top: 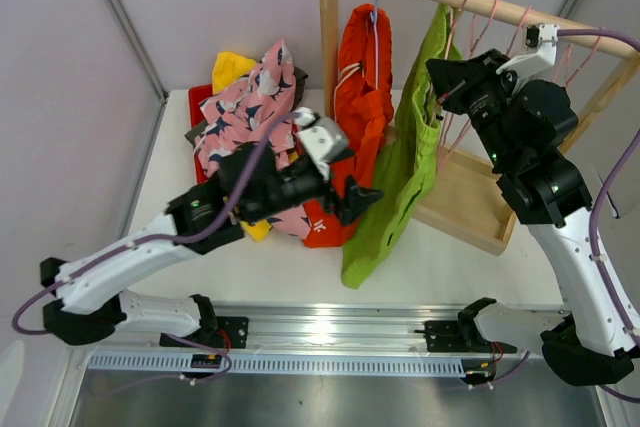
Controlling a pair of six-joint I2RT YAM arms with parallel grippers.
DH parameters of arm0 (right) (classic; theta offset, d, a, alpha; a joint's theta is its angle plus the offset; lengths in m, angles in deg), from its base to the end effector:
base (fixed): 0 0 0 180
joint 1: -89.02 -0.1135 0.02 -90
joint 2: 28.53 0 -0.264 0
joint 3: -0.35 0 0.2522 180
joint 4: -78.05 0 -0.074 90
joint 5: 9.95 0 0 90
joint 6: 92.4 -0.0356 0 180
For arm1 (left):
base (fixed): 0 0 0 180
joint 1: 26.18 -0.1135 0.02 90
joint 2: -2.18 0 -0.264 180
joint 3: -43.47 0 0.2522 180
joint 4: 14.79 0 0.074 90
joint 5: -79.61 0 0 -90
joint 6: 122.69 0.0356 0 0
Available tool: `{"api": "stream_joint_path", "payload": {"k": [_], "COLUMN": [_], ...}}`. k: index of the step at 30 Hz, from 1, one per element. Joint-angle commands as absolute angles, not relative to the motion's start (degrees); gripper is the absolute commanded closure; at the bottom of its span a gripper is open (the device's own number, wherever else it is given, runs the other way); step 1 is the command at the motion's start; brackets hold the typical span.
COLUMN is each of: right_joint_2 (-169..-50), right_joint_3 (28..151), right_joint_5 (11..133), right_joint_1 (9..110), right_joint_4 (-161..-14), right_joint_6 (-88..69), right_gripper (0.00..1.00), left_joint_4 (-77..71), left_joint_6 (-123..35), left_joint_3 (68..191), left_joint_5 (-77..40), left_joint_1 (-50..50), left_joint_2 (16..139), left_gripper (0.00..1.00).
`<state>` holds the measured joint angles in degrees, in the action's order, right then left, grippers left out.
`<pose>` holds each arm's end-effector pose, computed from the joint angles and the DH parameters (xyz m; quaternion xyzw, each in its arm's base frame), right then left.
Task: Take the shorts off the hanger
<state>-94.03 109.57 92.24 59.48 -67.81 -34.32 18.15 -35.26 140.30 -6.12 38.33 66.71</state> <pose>0.1778 0.0921 0.5461 0.0944 0.6401 0.3291 0.6878 0.1010 -0.2057 0.4854 0.3432 0.6227 -0.3662 0.6003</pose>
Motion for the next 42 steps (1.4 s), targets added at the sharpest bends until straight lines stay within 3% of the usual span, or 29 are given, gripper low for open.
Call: {"api": "stream_joint_path", "payload": {"k": [1,11,14,16,17,21,28,37,42], "right_joint_2": [-90.8,-88.9,-87.9,-87.3,-87.2,-86.1,-85.5,-86.7,-85.7], "right_joint_3": [109.1,108.0,106.9,106.5,106.1,104.9,106.0,111.3,109.8], "right_joint_5": [95.0,95.3,95.3,95.3,95.2,95.8,97.8,100.4,100.1], "right_joint_1": [59.3,59.3,59.3,59.3,59.4,59.3,59.4,59.5,59.5], "right_joint_4": [-75.5,-75.1,-75.4,-75.2,-75.0,-74.9,-73.3,-70.4,-69.2], "right_joint_6": [-34.8,-35.3,-36.1,-36.8,-36.8,-37.5,-36.0,-32.1,-34.7], "right_gripper": [1.0,1.0,1.0,1.0,1.0,1.0,1.0,1.0,1.0], "left_joint_4": [12.4,5.8,4.0,2.8,2.7,2.3,0.8,1.3,0.9], "left_joint_6": [-36.5,-40.9,-41.5,-41.6,-41.9,-42.9,-43.0,-48.8,-49.8], "left_joint_3": [140.8,140.8,141.2,142.0,142.0,142.6,131.9,105.7,104.0], "left_joint_5": [-12.7,-19.3,-19.7,-19.0,-18.6,-18.2,-14.7,-2.3,2.4], "left_joint_1": [39.5,40.4,40.4,40.4,40.4,40.4,43.9,59.9,60.1], "left_joint_2": [71.8,81.8,84.2,85.4,86.5,87.7,80.0,63.1,62.5], "left_gripper": [0.01,0.01,0.06,0.27,0.5,1.0,1.0,1.0,1.0]}}
